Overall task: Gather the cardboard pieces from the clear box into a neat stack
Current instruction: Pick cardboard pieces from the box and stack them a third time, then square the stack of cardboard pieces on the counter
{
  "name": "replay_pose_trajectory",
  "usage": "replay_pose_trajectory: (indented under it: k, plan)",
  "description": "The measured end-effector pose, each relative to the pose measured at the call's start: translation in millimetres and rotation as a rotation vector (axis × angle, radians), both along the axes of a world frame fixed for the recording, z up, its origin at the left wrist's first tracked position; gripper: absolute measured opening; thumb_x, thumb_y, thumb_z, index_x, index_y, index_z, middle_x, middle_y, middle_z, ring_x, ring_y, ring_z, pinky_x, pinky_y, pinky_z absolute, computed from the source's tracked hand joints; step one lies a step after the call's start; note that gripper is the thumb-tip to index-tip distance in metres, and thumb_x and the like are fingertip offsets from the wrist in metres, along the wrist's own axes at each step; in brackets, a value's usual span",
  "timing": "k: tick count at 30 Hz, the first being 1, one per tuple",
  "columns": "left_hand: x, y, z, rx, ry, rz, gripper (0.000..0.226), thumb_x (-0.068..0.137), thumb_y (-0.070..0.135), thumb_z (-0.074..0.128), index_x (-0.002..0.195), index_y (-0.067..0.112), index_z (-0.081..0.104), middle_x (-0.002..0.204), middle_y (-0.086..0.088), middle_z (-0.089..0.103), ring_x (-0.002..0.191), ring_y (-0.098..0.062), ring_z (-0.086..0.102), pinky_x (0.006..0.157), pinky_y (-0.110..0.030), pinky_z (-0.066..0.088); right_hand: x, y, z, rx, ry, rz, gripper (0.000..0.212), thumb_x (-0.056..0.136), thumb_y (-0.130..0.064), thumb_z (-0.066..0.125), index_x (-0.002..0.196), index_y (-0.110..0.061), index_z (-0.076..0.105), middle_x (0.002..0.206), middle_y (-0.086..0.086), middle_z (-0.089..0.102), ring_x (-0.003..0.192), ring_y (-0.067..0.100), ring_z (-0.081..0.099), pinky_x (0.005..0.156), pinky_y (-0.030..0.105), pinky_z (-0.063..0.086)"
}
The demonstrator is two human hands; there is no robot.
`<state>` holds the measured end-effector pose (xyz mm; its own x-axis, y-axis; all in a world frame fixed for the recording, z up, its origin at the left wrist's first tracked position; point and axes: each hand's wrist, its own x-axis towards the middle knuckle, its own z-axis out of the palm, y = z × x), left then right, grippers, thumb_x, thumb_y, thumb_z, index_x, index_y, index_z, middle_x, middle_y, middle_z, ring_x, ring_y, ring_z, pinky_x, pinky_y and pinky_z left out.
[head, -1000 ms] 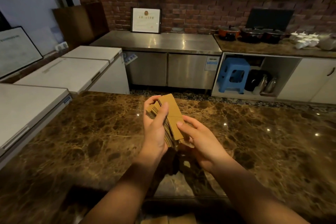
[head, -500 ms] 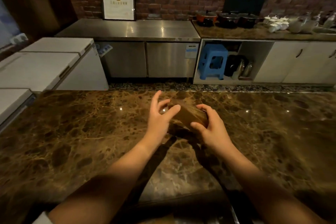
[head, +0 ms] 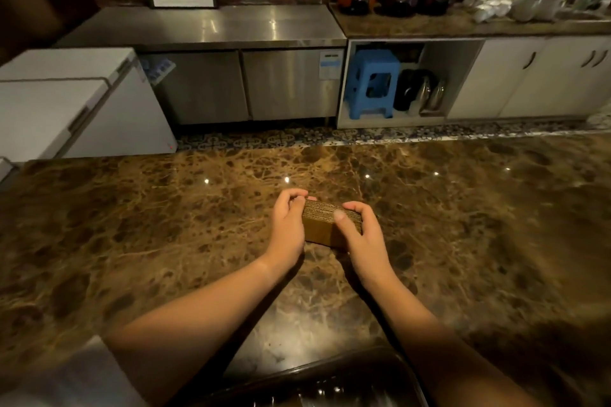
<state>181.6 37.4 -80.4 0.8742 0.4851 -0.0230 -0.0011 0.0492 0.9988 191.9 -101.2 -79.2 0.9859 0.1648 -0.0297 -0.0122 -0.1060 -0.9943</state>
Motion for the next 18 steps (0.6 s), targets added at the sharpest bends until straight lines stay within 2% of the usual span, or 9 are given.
replay_pose_trajectory:
  k: [2,4,7,10,12,15,18]
  plan:
    - [0.7,-7.7,1.5,-0.042,-0.012,0.031,0.020,0.104,0.015,0.049,0.090,0.012,0.063,0.086,-0.003,0.068,0.072,-0.005,0.064,0.063,-0.020,0.053,0.6,5.8,0.6,0.040,-0.017,-0.114,0.018,0.101,-0.032,0.056,0.100,-0.017,0.066,0.094,-0.005,0.069,0.079,-0.003,0.065,0.065,0.015,0.048]
    - [-0.8,-12.6,2.7,-0.004,-0.037,0.059,0.021,0.103,0.015,0.050,0.088,0.015,0.064,0.086,-0.002,0.067,0.072,-0.002,0.063,0.066,-0.022,0.051,4.1,6.9,3.0,0.037,-0.046,-0.190,0.022,0.105,-0.025,0.049,0.097,-0.016,0.068,0.093,-0.005,0.069,0.077,-0.006,0.063,0.072,0.022,0.047]
    - [-4.7,-12.8,4.5,0.054,-0.078,0.075,0.020,0.103,0.016,0.048,0.095,0.018,0.066,0.094,-0.001,0.068,0.085,-0.006,0.064,0.077,-0.024,0.053,5.4,7.6,3.3,0.101,-0.027,-0.210,0.018,0.105,-0.023,0.048,0.105,-0.031,0.065,0.108,-0.007,0.070,0.095,0.000,0.066,0.076,0.021,0.051]
    - [-8.1,-11.8,1.6,0.044,-0.015,0.038,0.022,0.105,0.014,0.044,0.116,0.013,0.063,0.112,-0.006,0.068,0.108,-0.017,0.064,0.095,-0.033,0.052,1.3,8.6,-1.5,0.090,0.006,-0.176,0.028,0.107,-0.026,0.041,0.123,-0.019,0.064,0.115,-0.006,0.069,0.111,0.012,0.064,0.093,0.028,0.052]
    - [-11.4,-12.2,1.1,0.033,0.002,0.023,0.028,0.107,0.015,0.042,0.129,0.011,0.059,0.124,-0.010,0.066,0.116,-0.019,0.062,0.100,-0.035,0.051,0.1,9.4,0.0,0.121,0.053,-0.164,0.036,0.108,-0.035,0.036,0.124,-0.019,0.064,0.120,-0.005,0.068,0.115,0.011,0.063,0.102,0.034,0.049]
    - [-13.0,-12.1,3.0,-0.073,-0.048,0.016,0.038,0.106,0.028,0.041,0.140,0.014,0.051,0.133,-0.008,0.064,0.120,-0.020,0.061,0.101,-0.038,0.051,3.6,4.7,-0.5,0.213,0.113,-0.139,0.049,0.096,-0.065,0.033,0.123,-0.035,0.060,0.131,-0.007,0.065,0.120,0.007,0.060,0.103,0.031,0.048]
    - [-14.2,-8.7,2.8,-0.116,-0.091,-0.016,0.048,0.102,0.039,0.040,0.146,0.020,0.045,0.138,-0.002,0.062,0.127,-0.018,0.058,0.105,-0.040,0.047,3.6,1.6,0.6,0.255,0.122,-0.133,0.082,0.080,-0.083,0.033,0.144,-0.033,0.047,0.144,-0.014,0.057,0.133,0.005,0.050,0.112,0.034,0.038]
